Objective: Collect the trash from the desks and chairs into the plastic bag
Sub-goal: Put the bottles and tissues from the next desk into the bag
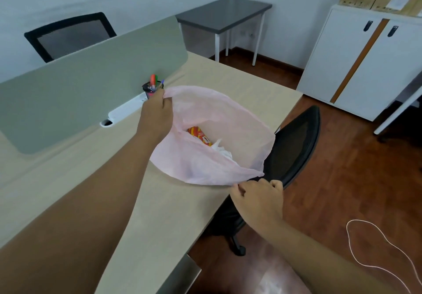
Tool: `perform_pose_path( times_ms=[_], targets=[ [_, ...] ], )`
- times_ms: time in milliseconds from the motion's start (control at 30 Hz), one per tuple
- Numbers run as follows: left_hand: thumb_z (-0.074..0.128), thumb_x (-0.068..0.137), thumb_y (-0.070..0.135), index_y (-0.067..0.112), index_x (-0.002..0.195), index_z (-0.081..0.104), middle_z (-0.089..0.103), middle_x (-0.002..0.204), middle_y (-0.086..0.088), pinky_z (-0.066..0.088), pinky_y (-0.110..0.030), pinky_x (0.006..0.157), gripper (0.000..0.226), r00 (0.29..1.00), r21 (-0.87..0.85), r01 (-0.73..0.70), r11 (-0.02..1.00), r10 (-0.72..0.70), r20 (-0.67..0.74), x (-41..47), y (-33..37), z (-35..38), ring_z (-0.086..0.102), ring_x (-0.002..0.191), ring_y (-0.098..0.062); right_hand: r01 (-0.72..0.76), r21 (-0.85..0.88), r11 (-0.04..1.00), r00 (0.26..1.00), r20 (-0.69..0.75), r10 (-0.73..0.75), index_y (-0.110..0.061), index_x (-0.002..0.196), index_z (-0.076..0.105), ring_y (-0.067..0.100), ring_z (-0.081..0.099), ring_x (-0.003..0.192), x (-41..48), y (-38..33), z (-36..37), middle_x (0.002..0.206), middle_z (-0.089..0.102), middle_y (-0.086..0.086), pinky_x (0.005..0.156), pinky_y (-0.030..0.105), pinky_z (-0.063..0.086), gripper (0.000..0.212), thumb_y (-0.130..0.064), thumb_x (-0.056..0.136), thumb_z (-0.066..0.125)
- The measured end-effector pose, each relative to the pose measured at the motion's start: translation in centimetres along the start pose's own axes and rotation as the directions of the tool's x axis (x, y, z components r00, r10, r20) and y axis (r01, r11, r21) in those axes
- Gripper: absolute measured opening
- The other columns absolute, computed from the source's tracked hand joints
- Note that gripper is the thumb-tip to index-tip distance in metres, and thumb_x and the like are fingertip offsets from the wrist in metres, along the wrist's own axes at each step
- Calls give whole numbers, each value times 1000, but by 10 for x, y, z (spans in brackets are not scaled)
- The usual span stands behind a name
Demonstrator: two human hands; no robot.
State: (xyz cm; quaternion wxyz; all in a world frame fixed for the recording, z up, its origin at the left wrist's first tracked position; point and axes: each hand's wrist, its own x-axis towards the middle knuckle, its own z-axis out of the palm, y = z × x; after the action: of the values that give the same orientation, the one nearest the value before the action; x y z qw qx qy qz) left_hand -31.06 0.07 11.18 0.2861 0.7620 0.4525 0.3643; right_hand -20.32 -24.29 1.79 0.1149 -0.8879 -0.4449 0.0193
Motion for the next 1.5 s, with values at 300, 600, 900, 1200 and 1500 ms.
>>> perform_pose_path(
  times_ms=[300,600,900,1200,1500],
  targets=[
    [37,98,14,8,83,45,50,70,-3,30,-34,55,18,991,138,23,990,-5,-135,14,-24,-27,40,66,-24,-199,249,948,974,-58,219,-31,142,30,33,37,127,144,20,-28,143,35,7,102,52,35,77,-56,80,67],
    [35,98,13,10,95,46,53,82,-9,30,-35,63,11,864,284,336,898,-174,-472,-27,-72,-103,45,75,-29,176,794,582,978,-72,-198,-8,95,45,22,48,71,194,-73,-34,75,51,-2,53,21,36,14,-18,101,37],
    [40,87,13,13,87,52,58,78,-6,38,-37,58,12,585,166,615,771,-305,-752,-141,-129,-206,53,75,-29,155,928,338,802,82,-592,-7,85,46,10,39,63,110,-199,3,71,47,-1,58,26,33,19,-15,99,37],
    [43,85,6,11,97,67,68,91,-12,42,-34,68,28,407,19,752,658,-442,-799,-255,-196,-321,59,84,-30,134,946,297,622,152,-768,-14,77,37,6,30,54,-37,-326,33,66,38,-3,48,20,26,20,-13,97,36],
    [73,52,80,38,153,9,35,153,1,31,-46,114,126,437,-85,865,495,-825,-360,-370,-290,-455,33,141,-24,124,913,388,657,217,-722,-6,87,45,18,43,67,-167,-459,73,74,50,3,62,34,36,16,-14,96,35]
  ],
)
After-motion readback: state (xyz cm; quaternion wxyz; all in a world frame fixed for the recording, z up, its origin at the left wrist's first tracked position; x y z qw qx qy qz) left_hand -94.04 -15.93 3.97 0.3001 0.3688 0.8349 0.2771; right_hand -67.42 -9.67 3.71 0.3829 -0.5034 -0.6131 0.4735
